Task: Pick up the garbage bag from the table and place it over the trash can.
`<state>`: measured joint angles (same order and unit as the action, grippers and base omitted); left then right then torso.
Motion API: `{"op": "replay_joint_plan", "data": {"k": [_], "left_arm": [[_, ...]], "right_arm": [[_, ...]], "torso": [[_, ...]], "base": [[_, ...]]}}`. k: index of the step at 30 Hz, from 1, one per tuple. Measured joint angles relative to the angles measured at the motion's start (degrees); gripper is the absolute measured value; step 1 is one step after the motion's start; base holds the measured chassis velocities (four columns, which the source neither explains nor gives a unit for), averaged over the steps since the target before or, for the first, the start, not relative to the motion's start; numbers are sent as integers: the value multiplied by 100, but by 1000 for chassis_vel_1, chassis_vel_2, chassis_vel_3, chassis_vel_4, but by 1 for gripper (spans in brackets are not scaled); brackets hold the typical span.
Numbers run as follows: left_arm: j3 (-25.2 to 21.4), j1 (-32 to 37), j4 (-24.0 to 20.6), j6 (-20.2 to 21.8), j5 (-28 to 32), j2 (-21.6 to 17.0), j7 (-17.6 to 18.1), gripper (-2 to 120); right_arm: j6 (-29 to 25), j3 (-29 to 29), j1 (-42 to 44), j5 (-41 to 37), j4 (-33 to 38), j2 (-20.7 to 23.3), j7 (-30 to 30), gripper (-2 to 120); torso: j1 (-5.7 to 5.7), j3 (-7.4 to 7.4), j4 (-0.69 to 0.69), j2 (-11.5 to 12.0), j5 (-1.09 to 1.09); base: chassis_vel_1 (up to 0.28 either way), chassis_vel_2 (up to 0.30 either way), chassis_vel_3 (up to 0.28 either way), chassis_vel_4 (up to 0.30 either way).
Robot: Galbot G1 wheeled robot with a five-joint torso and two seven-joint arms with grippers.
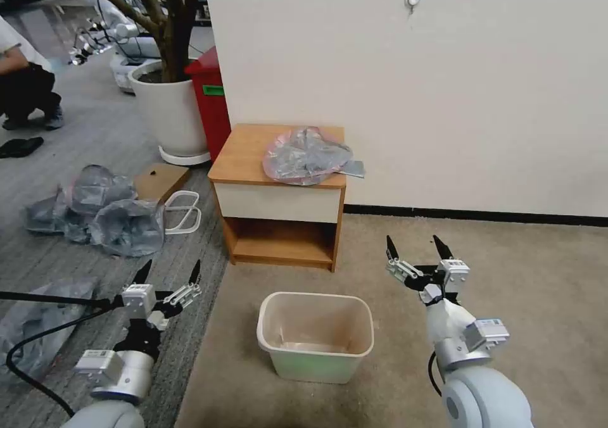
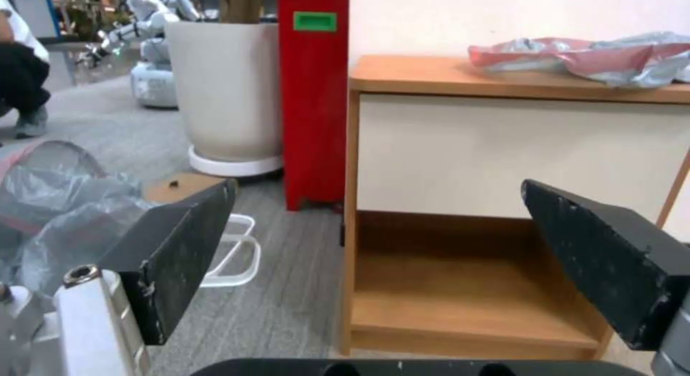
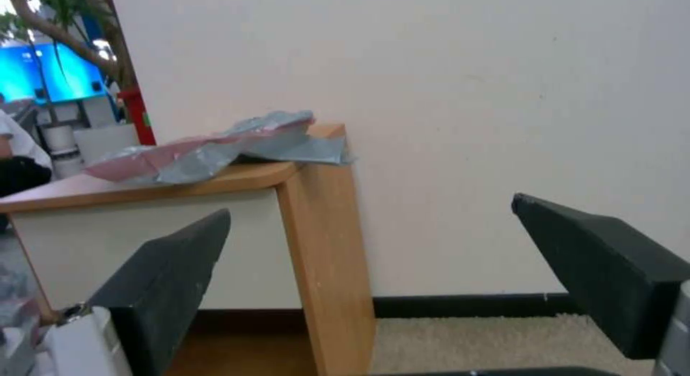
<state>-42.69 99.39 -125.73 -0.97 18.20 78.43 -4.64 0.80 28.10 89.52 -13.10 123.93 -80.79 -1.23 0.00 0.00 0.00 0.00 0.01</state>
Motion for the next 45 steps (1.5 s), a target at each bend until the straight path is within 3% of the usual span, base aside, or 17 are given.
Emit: {"op": "replay_joint_plan", "data": {"k": [8, 14, 21, 28, 36, 45], "left_arm": [[32, -85, 10, -200, 102, -43, -15, 100], [-46, -146, 69, -632, 292, -104, 9, 100], [-115, -130, 138, -1063, 383, -73, 18, 100], [-103, -56, 115, -1259, 384, 46, 4, 100], [-213, 0, 107, -1281, 372, 199, -20, 100], [-205, 57, 130, -1310, 328, 296, -24, 100]], "right_arm": [[41, -111, -432, -698, -284, 174, -32, 100], [139, -369, -973, -1345, -708, 305, -188, 100], [202, -885, -1998, -2961, -1411, 354, -527, 100], [283, -1132, -3096, -3972, -2285, 216, -774, 100], [280, -1232, -4237, -4436, -3619, -93, -907, 100], [158, -1149, -4478, -4619, -4118, -280, -754, 100]], "torso": [[0, 0, 0, 0, -1], [0, 0, 0, 0, -1], [0, 1, 0, 0, -1], [0, 1, 0, 0, -1], [1, 1, 1, 0, 0], [1, 0, 0, 1, -1]], "base": [[0, 0, 0, 0], [0, 0, 0, 0], [0, 0, 0, 0], [0, 0, 0, 0], [0, 0, 0, 0], [0, 0, 0, 0]]}}
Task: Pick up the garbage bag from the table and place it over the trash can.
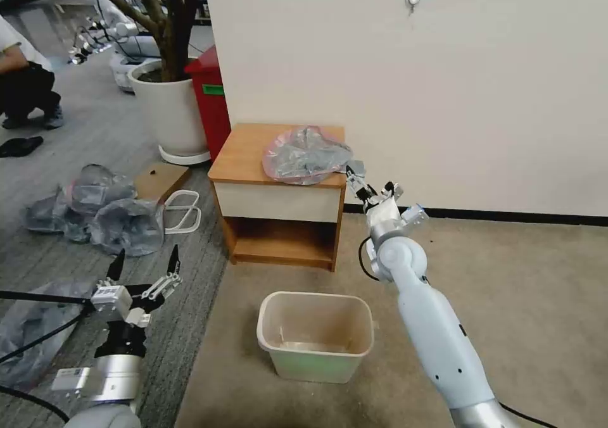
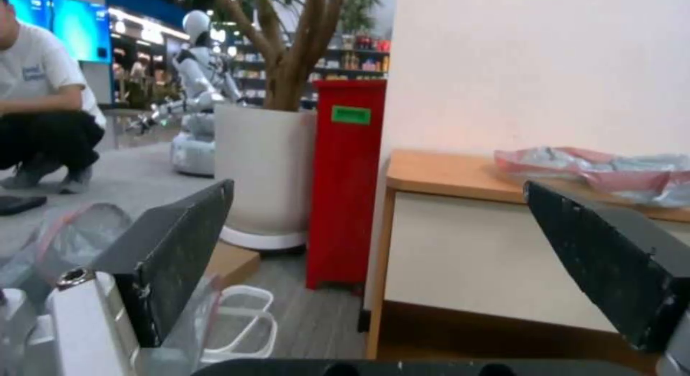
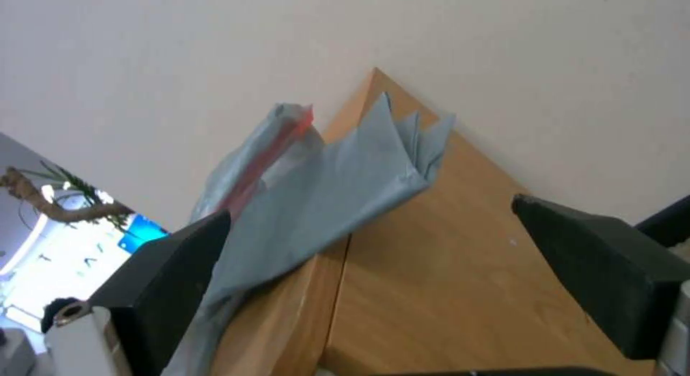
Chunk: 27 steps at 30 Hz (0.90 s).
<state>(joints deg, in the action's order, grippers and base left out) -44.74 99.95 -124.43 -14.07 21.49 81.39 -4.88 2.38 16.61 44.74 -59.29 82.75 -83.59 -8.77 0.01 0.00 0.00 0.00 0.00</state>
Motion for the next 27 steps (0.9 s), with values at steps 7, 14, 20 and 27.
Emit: {"op": "replay_joint_plan", "data": {"k": [7, 14, 20, 27], "left_arm": [[28, -6, 21, -5, -44, 36, -1, 100], [54, -35, 66, -13, -67, 50, -1, 100], [77, -49, 95, -17, -96, 82, 1, 100], [90, -44, 165, -63, -146, 109, 6, 100]], "right_arm": [[-70, 124, -155, -158, -250, -132, 158, 100], [-41, 273, -288, -202, -534, -341, 200, 100], [-86, 308, -341, -176, -738, -454, 335, 99], [-149, 330, -526, -191, -926, -574, 401, 97]], "torso": [[0, 0, -1, 0, 0], [0, 0, 0, 0, 0], [0, 0, -1, 0, 0], [0, 0, 0, 0, 0]], "base": [[0, 0, 0, 0], [0, 0, 0, 0], [0, 0, 0, 0], [0, 0, 0, 0]]}}
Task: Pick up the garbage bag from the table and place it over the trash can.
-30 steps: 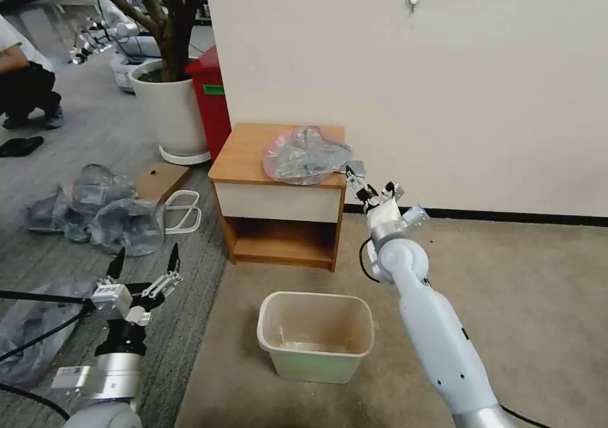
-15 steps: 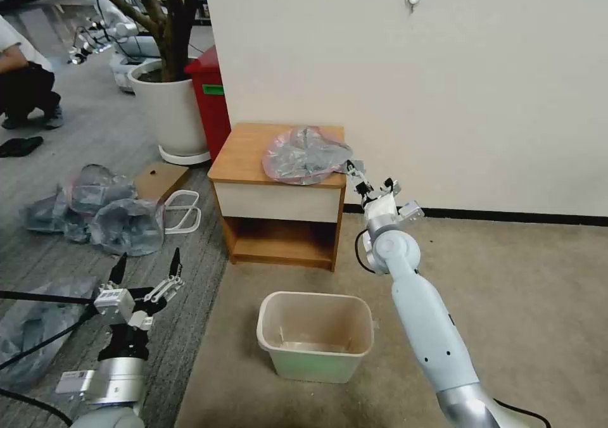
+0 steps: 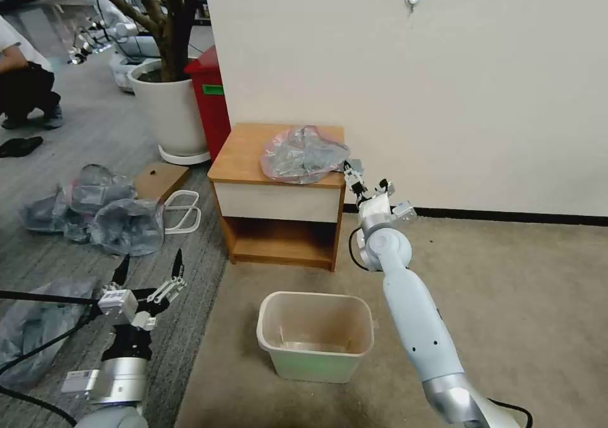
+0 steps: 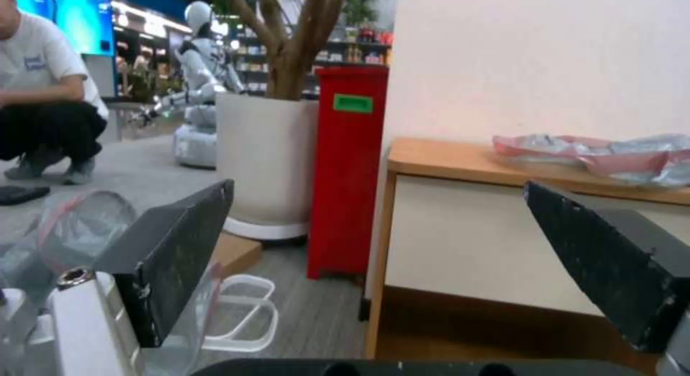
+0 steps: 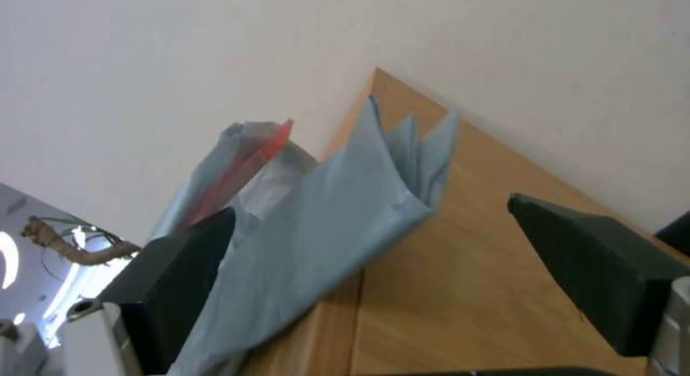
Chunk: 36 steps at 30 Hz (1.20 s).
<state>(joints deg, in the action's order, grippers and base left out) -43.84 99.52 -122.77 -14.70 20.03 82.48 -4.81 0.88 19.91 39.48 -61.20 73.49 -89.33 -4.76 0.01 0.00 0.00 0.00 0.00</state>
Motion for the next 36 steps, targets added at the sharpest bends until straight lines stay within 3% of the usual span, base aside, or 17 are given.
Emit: {"op": "replay_joint_plan", "data": {"k": [8, 12, 18, 26, 29, 36], "left_arm": [[-17, 9, 3, -9, -5, -17, 13, 100], [-16, 21, 25, -16, -6, -11, 17, 100], [24, 2, 58, -17, -26, 4, 19, 100], [39, -5, 106, -23, -50, 9, 23, 100], [46, -16, 129, -25, -59, 10, 23, 100], [69, -33, 141, -26, -76, 22, 24, 100]], "right_arm": [[-110, 65, -148, 6, -326, -99, 186, 78], [-160, 91, -149, 83, -353, -47, 310, 58], [-179, 106, -105, 119, -322, -43, 348, 43], [-188, 186, -33, 112, -210, -61, 361, 8], [-188, 186, -15, 107, -177, -89, 359, 0], [-187, 185, 46, 97, -44, -117, 343, 0]], "torso": [[0, 0, 0, 0, 0], [0, 0, 0, 0, 0], [-1, 0, 0, 0, -1], [-1, 0, 0, 0, -1], [-1, 0, 0, 0, 0], [-1, 0, 0, 0, -1]], "base": [[0, 0, 0, 0], [0, 0, 0, 0], [0, 0, 0, 0], [0, 0, 0, 0], [0, 0, 0, 0], [0, 0, 0, 0]]}}
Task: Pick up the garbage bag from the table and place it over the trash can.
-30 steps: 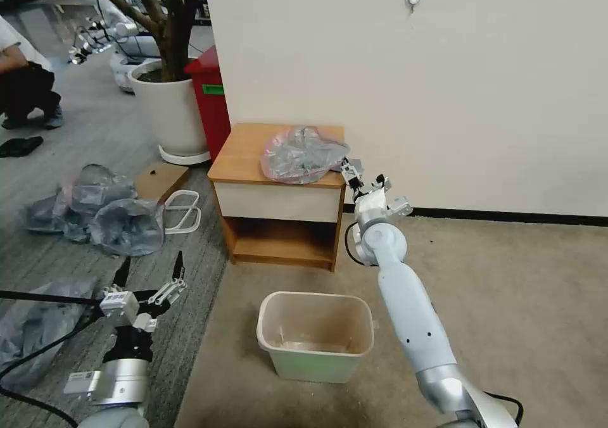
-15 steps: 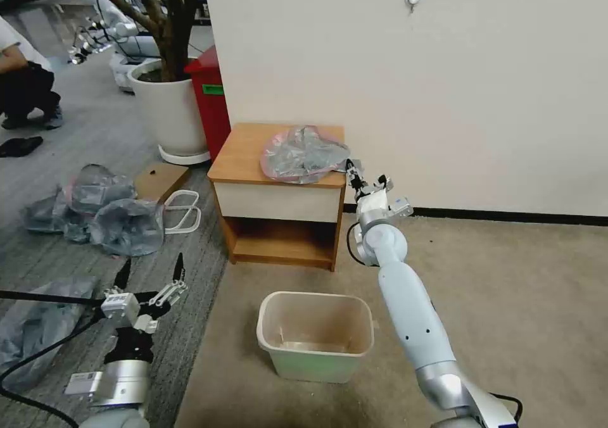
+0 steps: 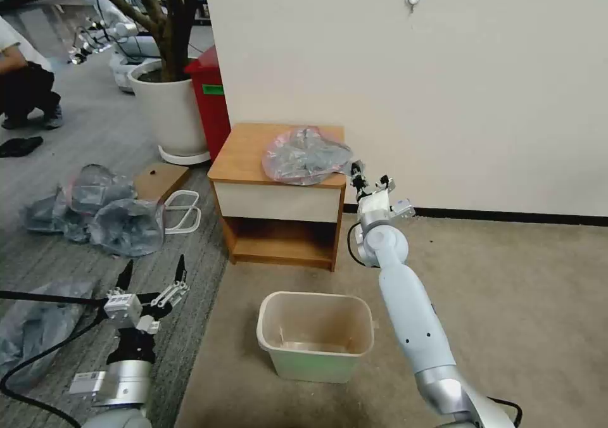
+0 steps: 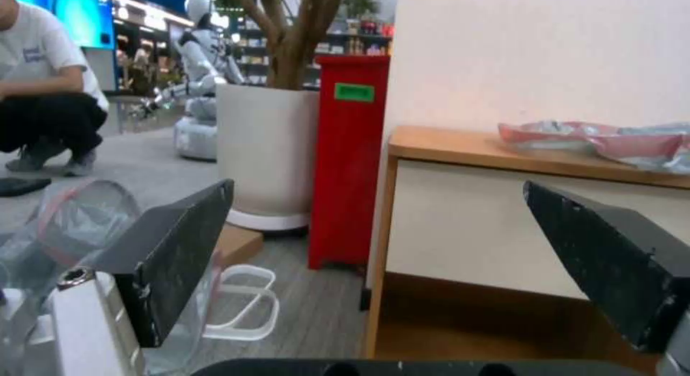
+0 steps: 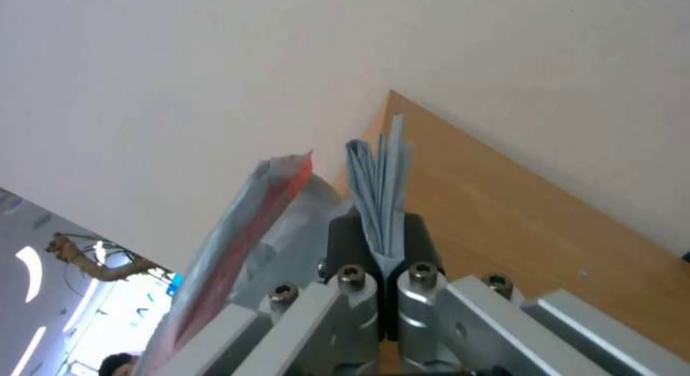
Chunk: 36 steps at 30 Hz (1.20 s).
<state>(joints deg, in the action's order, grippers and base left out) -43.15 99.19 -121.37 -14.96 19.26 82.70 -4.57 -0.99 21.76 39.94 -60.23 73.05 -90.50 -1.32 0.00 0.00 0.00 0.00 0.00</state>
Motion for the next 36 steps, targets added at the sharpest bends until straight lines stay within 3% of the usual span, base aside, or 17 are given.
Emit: {"op": "replay_joint_plan", "data": {"k": [12, 16, 22, 26, 36], "left_arm": [[-13, 51, 78, -82, -10, 54, 6, 100], [-26, 61, 98, -129, -13, 56, 6, 100], [-212, 42, 10, -129, 161, 43, 9, 100], [-494, 95, -9, -167, 348, 2, 16, 100], [-537, 87, -30, -170, 422, 20, 19, 100]], "right_arm": [[-32, -571, 617, -217, 1148, 432, -574, 0], [-20, -1086, 1355, -208, 2310, 878, -1334, 0], [9, -1493, 1979, -76, 3090, 1258, -1860, 0], [9, -2021, 2806, 271, 3652, 1830, -2170, 0], [-6, -2463, 4288, 1041, 3850, 2396, -2053, 0]], "torso": [[0, 0, 1, 0, -1], [0, 0, 0, 0, 0], [0, 0, 0, 0, 1], [0, -1, 0, 0, 0], [0, 0, -1, -1, 0]], "base": [[0, 0, 0, 0], [0, 0, 0, 0], [0, 0, 0, 0], [0, 0, 0, 0], [0, 0, 0, 0]]}}
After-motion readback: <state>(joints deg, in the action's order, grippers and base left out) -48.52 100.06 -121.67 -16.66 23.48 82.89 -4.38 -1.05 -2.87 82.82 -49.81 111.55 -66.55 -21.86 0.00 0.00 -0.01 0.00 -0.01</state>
